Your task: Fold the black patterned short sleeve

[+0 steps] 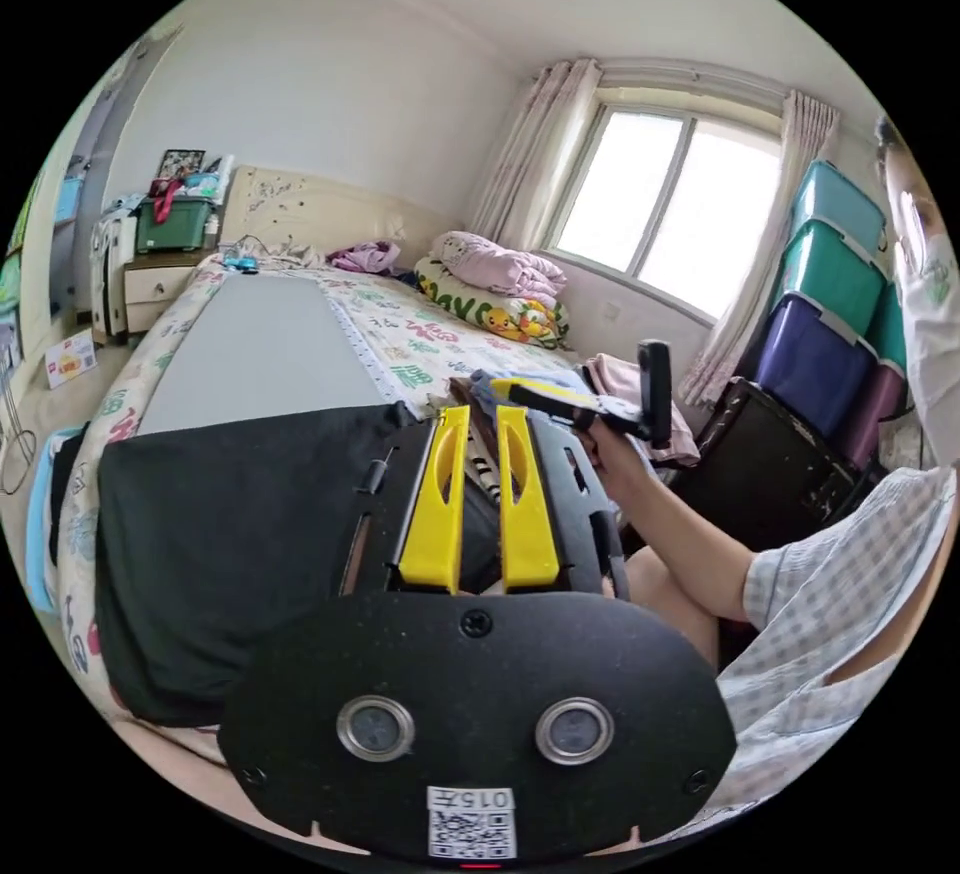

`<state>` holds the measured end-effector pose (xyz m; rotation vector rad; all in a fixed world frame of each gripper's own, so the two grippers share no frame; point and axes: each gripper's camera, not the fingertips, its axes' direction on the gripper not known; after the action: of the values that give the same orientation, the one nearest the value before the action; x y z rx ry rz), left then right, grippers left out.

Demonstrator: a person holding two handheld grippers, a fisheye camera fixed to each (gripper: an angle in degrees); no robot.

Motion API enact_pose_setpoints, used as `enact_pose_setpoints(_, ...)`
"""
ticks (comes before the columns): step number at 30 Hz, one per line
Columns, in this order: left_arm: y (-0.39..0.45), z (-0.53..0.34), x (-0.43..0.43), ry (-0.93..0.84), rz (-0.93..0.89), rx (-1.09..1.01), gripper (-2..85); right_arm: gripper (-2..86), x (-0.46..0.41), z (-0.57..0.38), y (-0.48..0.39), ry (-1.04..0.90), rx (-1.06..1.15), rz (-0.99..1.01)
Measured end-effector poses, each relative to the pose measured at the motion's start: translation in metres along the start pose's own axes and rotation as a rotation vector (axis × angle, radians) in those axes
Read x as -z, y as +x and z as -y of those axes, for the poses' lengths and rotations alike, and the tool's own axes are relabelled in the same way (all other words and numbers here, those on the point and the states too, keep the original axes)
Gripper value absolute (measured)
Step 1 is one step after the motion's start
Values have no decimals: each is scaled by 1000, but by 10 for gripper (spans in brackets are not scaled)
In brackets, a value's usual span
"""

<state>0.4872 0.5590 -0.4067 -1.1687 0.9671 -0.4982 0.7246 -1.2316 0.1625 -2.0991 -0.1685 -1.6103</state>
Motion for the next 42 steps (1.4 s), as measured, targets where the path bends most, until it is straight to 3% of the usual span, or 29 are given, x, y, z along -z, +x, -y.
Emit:
enact_pose_setpoints(4, 3, -8, 3, 5, 64, -109, 66, 77, 34, -13, -16, 178, 11, -68)
enact_pose_setpoints(8, -1, -3, -9, 25, 152, -81, 159, 170, 53, -22, -18, 248, -11, -72)
enact_pose_setpoints(15, -17, 40, -80, -62, 157, -131, 160, 173, 48, -44, 10, 56, -83, 43)
enact_pose_setpoints(21, -42, 109, -219, -259, 137, -154, 128, 139, 0, -86, 22, -225, -137, 174)
enact_pose_setpoints(32, -60, 176, -443, -656, 218, -73, 110, 133, -44, -113, 18, -576, 7, 76)
enact_pose_setpoints(42, -64, 186, -479, -733, 318, -119, 47, 89, -72, -133, 47, -679, 59, 122)
